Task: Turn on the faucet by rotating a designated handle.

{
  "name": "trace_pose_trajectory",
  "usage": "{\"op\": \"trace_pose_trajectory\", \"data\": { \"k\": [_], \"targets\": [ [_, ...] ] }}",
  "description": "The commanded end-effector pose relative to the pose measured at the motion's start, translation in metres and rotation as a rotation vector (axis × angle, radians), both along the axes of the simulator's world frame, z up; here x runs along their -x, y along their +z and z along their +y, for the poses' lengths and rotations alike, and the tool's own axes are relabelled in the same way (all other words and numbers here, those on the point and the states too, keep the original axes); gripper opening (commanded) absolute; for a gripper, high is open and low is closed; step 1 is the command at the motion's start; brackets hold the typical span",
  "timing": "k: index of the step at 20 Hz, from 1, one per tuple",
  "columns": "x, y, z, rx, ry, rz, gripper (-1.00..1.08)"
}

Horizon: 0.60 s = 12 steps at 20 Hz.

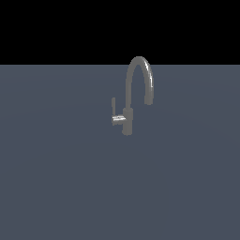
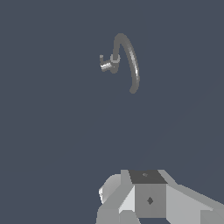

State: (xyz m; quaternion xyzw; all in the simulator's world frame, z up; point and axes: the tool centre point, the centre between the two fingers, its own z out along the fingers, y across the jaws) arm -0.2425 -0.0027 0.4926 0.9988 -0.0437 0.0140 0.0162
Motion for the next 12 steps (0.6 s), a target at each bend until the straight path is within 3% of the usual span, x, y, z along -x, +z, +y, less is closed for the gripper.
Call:
{"op": "trace_pose_trajectory", "data": {
  "k": [1, 12],
  "targets": [
    [-0.002, 0.007, 0.005, 0.006, -0.028, -0.032, -1.00],
    [-0.017, 0.052, 0.046, 0.057, -0.224, -0.249, -1.00]
  ]
}}
